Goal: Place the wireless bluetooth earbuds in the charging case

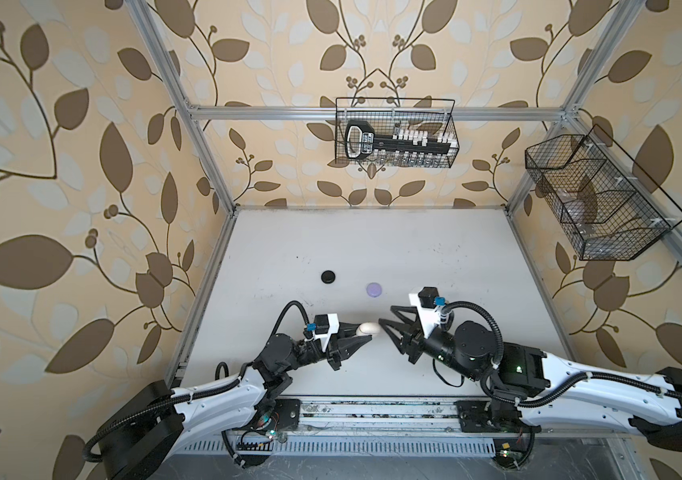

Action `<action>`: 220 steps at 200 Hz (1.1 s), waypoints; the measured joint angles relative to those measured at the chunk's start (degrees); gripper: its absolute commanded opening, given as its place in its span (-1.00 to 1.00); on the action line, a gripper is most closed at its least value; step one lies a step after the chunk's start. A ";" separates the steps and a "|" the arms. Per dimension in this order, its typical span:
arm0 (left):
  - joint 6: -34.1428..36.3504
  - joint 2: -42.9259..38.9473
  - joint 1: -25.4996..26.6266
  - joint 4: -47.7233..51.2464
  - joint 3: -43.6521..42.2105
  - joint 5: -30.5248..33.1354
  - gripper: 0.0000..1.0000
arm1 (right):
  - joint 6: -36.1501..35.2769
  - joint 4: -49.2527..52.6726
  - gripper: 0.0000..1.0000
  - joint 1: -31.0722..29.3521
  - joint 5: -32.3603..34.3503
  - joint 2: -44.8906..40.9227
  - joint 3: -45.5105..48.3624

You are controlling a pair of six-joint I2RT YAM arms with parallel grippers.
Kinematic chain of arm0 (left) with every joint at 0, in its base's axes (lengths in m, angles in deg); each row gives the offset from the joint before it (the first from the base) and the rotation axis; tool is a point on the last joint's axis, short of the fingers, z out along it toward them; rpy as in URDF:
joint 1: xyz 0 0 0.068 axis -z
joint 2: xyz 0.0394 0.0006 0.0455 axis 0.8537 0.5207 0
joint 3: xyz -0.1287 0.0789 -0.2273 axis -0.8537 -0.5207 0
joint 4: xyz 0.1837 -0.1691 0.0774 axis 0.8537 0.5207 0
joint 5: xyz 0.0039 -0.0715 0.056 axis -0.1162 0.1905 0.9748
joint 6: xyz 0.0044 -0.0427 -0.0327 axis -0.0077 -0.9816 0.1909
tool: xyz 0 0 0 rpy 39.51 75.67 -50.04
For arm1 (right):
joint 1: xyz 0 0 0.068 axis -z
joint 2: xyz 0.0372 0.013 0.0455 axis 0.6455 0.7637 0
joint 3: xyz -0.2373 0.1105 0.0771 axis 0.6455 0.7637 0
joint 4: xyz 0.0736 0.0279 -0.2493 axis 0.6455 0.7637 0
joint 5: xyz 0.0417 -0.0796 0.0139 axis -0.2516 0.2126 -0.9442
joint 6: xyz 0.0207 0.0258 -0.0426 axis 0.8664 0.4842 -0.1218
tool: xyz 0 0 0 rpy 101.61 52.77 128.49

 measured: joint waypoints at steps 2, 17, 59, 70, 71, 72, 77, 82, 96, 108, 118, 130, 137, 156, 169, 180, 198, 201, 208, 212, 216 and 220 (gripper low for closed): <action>-0.13 0.33 0.00 0.13 0.33 0.52 -1.00 | -0.35 0.46 0.42 0.55 0.17 -0.37 -0.04; -2.19 3.50 0.00 1.31 2.58 4.31 -1.00 | 1.66 4.31 0.51 6.29 2.32 -2.34 -0.44; -10.21 13.33 0.00 5.11 7.28 14.51 -1.00 | 6.43 13.40 0.73 27.85 1.33 -1.27 -3.87; -12.41 16.02 0.00 5.84 7.87 16.85 -1.00 | 6.91 14.01 0.75 33.00 0.42 -0.72 -3.98; -12.52 16.39 0.00 5.92 7.96 17.20 -1.00 | 6.91 14.05 0.75 33.24 0.39 -0.66 -3.98; -12.68 16.63 0.00 5.99 8.02 17.31 -1.00 | 6.97 14.16 0.75 33.90 0.33 -0.50 -3.98; -13.79 18.01 0.00 6.38 8.39 17.92 -1.00 | 7.10 14.43 0.76 36.20 -0.07 -0.15 -3.98; -14.78 19.65 0.00 7.19 9.07 18.64 -1.00 | 7.19 14.53 0.76 38.29 -0.37 0.28 -3.89; -17.40 24.48 0.00 9.90 12.35 19.23 -1.00 | 7.08 13.64 0.79 43.69 -1.14 1.40 -2.78; -20.20 28.70 0.11 11.76 16.24 19.26 -1.00 | 6.80 12.57 0.81 47.43 -1.20 2.10 -0.85; -22.05 32.28 0.50 11.98 19.65 19.67 -1.00 | 6.27 11.56 0.85 49.90 -1.16 2.38 1.46; -24.72 36.76 1.42 12.41 23.76 20.31 -1.00 | 5.31 10.16 0.92 51.78 -0.68 2.27 4.66; -26.16 39.26 2.21 12.85 26.01 20.55 -1.00 | 4.59 8.96 0.92 52.43 -0.04 1.88 7.02; -30.08 46.25 5.05 14.49 32.20 21.64 -1.00 | 3.06 6.64 0.94 53.75 1.51 0.59 12.39; -32.00 51.19 7.15 14.78 36.17 22.25 -1.00 | 1.60 4.39 0.97 54.18 3.30 0.26 14.97; -33.20 55.01 8.59 15.28 39.26 22.99 -1.00 | 0.57 2.71 0.98 54.23 5.05 0.33 16.17; -34.99 60.22 10.10 17.46 44.02 23.43 -1.00 | -0.92 -0.15 0.98 54.21 8.07 1.03 17.11; -35.23 60.94 10.29 17.59 44.59 23.58 -1.00 | -1.11 -0.61 0.99 54.18 8.44 1.18 17.20; -36.04 62.40 10.60 17.81 45.66 23.91 -1.00 | -1.46 -1.75 0.99 54.10 9.44 1.62 17.40; -36.30 63.14 10.71 17.92 46.16 24.15 -1.00 | -1.64 -2.40 1.00 54.01 10.05 1.84 17.51; -36.70 63.91 10.78 18.08 46.58 24.48 -1.00 | -1.70 -3.06 1.00 53.86 10.56 2.03 17.68; -37.05 64.63 10.80 18.16 46.95 24.72 -1.00 | -1.86 -3.87 1.00 53.66 11.13 2.16 17.97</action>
